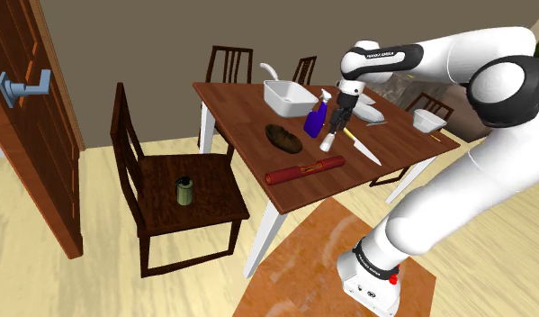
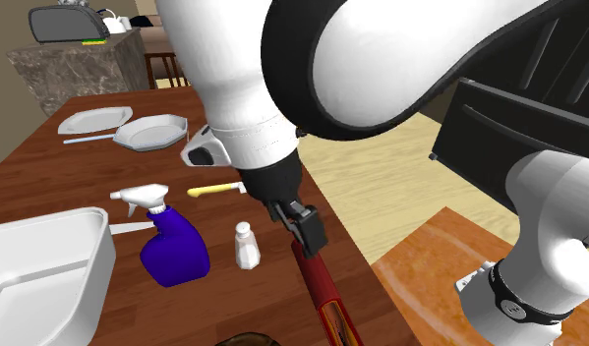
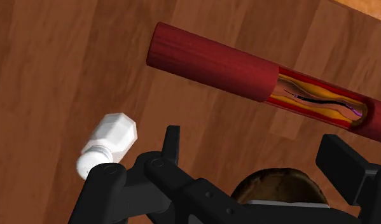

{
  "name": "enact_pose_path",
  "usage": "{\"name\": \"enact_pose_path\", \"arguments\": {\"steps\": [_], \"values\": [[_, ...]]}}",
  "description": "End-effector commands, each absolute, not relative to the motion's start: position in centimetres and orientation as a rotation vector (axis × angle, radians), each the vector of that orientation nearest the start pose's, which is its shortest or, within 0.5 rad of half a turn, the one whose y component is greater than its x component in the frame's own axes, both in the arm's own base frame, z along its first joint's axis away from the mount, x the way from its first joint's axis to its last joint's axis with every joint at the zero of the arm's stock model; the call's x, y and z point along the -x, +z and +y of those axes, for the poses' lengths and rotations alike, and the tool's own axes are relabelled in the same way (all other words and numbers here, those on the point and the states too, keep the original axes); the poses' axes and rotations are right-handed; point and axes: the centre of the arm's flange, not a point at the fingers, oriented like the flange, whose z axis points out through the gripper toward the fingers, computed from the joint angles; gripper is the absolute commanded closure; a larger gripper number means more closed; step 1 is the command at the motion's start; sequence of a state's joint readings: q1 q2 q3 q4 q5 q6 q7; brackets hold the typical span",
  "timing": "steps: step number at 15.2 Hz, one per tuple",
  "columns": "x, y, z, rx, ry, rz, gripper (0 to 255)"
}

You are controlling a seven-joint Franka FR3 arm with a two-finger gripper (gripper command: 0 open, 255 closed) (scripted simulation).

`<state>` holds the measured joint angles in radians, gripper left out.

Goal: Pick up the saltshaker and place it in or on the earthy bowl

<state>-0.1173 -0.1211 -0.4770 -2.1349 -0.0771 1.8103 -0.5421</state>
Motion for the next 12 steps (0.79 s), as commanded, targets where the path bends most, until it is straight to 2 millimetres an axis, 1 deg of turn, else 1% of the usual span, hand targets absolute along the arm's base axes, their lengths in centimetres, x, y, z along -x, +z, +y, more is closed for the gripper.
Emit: {"name": "enact_pose_path", "arguments": {"steps": [1,9,12], "values": [[-41.3,42.8,-30.6,3.031,0.301,0.016,0],[-44.9,39.5,-39.8,3.044,0.338,-0.009,0],[-44.5,38.0,-39.6,3.044,0.338,-0.009,0]]}}
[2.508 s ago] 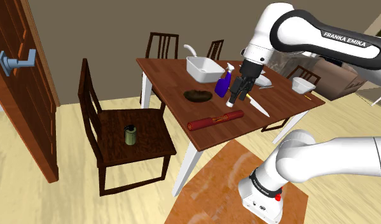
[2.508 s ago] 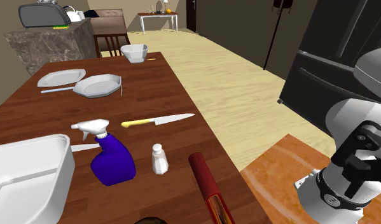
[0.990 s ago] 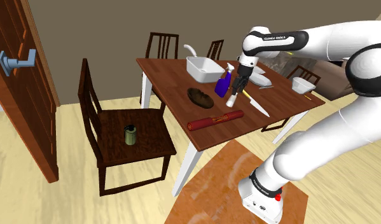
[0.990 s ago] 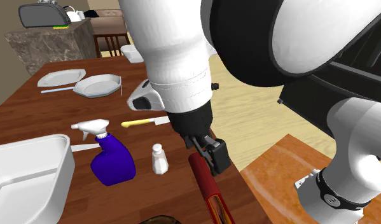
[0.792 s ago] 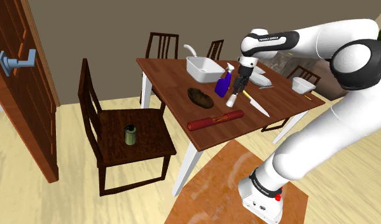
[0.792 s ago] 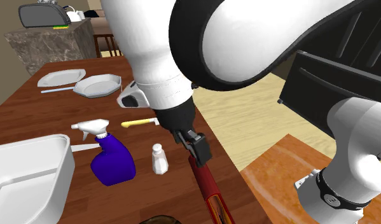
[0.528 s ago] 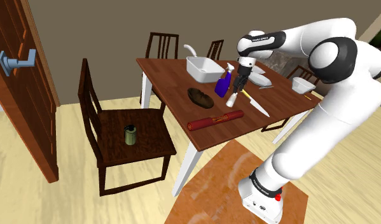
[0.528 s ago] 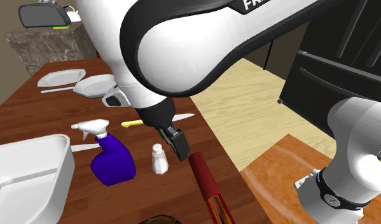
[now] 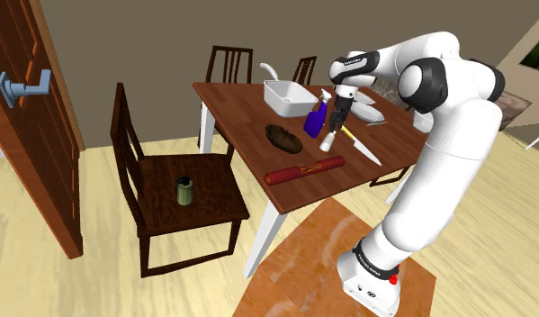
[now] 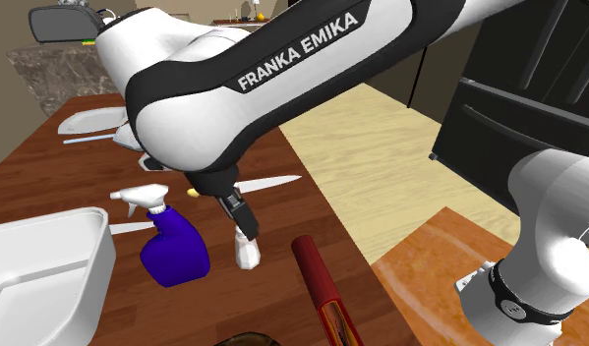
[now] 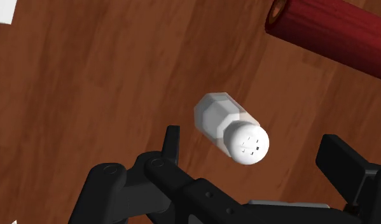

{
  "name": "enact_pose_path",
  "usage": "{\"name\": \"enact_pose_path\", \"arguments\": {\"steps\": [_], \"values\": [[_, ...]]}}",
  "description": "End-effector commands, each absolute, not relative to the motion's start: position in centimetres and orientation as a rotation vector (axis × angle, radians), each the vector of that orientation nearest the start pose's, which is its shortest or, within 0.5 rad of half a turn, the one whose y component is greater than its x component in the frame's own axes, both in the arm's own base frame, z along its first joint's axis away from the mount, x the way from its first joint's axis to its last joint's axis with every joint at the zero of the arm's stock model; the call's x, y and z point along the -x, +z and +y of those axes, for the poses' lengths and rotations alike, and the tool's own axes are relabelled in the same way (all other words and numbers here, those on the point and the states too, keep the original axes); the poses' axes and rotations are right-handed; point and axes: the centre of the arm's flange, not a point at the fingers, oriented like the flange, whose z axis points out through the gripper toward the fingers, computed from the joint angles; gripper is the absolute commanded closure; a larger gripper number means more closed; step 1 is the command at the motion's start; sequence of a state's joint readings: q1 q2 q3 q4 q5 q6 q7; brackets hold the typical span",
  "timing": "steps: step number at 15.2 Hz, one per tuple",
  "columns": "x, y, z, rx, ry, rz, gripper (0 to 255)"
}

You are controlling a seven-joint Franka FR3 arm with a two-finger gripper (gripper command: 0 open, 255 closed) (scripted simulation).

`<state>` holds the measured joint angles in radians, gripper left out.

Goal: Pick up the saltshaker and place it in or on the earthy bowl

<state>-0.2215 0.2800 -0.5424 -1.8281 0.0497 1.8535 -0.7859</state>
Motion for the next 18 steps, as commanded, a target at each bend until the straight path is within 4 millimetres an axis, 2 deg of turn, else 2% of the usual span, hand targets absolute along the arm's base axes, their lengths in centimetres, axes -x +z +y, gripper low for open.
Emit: {"name": "enact_pose_path", "arguments": {"steps": [1,5,13,14,18], "values": [[-44.4,37.5,-39.6,3.044,0.338,-0.009,0],[-44.0,35.6,-39.5,3.045,0.338,-0.008,0],[-44.0,35.6,-39.5,3.044,0.338,-0.009,0],[-44.0,35.6,-39.5,3.044,0.338,-0.008,255],[-44.0,35.6,-39.5,3.045,0.338,-0.008,255]]}}
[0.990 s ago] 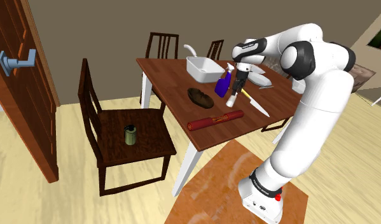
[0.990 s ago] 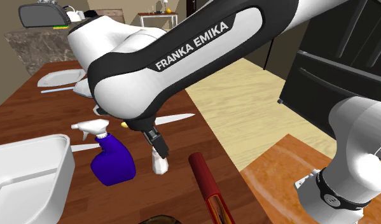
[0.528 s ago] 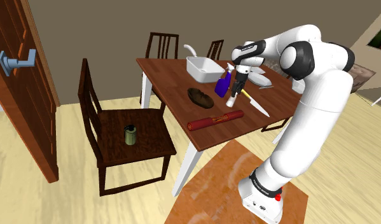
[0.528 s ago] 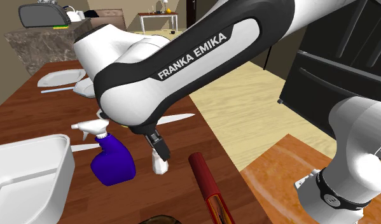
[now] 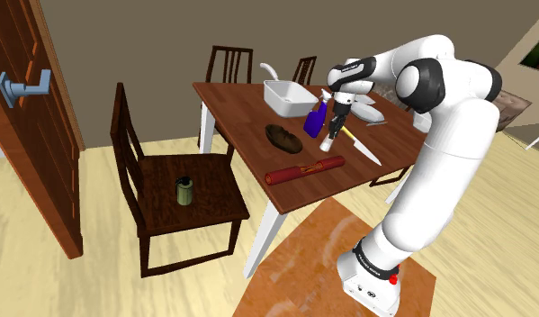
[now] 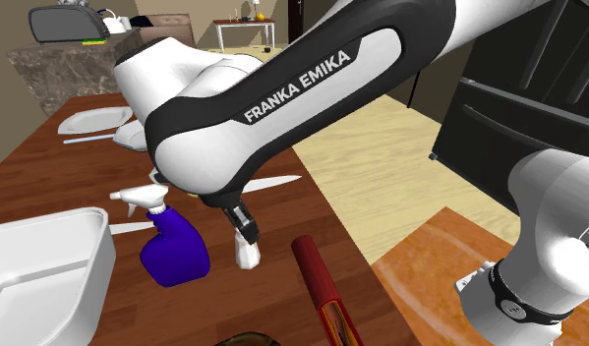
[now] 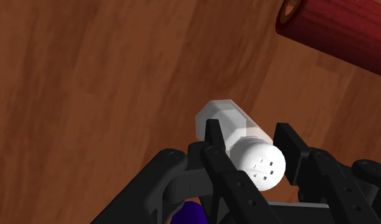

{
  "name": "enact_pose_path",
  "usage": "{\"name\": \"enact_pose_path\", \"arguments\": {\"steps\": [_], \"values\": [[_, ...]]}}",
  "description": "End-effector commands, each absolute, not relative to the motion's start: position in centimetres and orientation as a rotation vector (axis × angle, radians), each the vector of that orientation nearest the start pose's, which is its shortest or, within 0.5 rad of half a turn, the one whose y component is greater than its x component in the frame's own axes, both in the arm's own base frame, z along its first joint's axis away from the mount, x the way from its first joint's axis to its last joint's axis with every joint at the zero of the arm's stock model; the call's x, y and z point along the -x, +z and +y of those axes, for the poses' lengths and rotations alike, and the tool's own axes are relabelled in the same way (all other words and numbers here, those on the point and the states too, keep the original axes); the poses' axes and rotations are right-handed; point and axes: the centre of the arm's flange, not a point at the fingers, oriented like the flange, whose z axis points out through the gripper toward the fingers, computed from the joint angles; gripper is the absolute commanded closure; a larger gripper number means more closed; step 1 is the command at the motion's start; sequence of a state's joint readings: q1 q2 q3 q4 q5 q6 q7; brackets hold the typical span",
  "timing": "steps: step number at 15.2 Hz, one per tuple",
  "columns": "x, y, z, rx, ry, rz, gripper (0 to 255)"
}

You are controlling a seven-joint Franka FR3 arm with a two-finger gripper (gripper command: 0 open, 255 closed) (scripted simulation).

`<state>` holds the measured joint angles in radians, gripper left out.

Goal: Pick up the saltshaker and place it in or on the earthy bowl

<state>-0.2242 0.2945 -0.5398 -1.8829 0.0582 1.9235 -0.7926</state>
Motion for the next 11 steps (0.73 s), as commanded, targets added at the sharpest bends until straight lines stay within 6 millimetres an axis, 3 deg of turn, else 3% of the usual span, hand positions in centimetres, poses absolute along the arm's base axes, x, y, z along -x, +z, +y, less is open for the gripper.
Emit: {"name": "enact_pose_path", "arguments": {"steps": [1,5,11], "values": [[-44.0,35.6,-39.5,3.045,0.338,-0.009,255],[-44.0,35.6,-39.5,3.044,0.338,-0.009,255],[-44.0,38.8,-39.5,3.044,0.338,-0.009,255]]}}
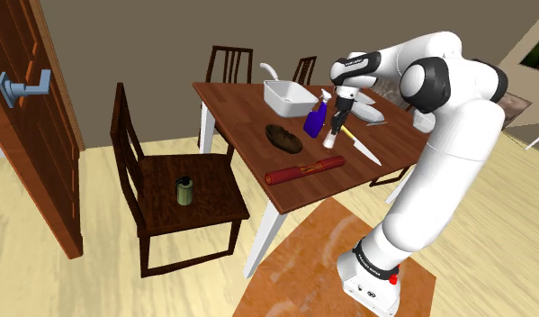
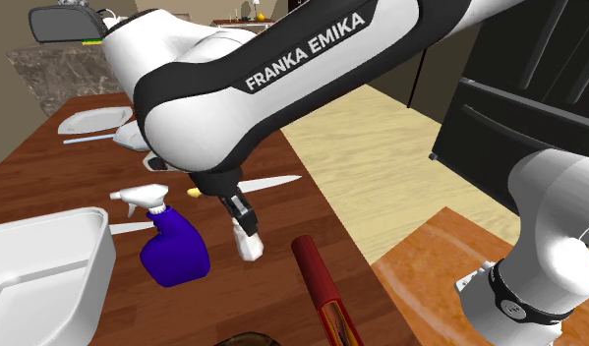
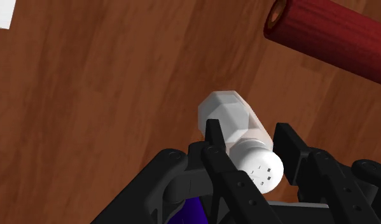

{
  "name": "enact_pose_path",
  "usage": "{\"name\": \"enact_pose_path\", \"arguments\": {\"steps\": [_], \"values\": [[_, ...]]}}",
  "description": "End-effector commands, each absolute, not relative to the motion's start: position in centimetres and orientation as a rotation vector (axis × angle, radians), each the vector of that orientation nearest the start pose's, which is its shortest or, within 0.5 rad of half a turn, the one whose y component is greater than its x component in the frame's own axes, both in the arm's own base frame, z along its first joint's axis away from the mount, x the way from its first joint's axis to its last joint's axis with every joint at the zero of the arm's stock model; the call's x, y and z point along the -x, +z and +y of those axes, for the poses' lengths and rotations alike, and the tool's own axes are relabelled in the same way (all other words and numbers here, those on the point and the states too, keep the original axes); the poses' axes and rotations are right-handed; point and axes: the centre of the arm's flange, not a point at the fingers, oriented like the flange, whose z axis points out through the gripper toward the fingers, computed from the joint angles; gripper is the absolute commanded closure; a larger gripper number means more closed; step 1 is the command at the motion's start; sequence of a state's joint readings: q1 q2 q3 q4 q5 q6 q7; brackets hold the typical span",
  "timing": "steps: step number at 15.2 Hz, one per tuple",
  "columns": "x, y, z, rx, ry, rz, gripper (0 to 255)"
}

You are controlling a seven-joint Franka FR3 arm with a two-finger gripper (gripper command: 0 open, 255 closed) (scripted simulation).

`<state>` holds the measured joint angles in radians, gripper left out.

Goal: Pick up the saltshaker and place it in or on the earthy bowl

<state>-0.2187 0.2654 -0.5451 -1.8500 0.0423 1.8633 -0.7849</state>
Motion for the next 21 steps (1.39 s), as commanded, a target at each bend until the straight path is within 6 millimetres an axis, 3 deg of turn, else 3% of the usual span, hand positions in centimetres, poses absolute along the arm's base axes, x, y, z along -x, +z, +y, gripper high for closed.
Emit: {"name": "enact_pose_path", "arguments": {"steps": [1,21], "values": [[-44.0,39.3,-39.5,3.044,0.338,-0.009,255],[-44.0,49.9,-39.5,3.044,0.338,-0.009,255]]}}
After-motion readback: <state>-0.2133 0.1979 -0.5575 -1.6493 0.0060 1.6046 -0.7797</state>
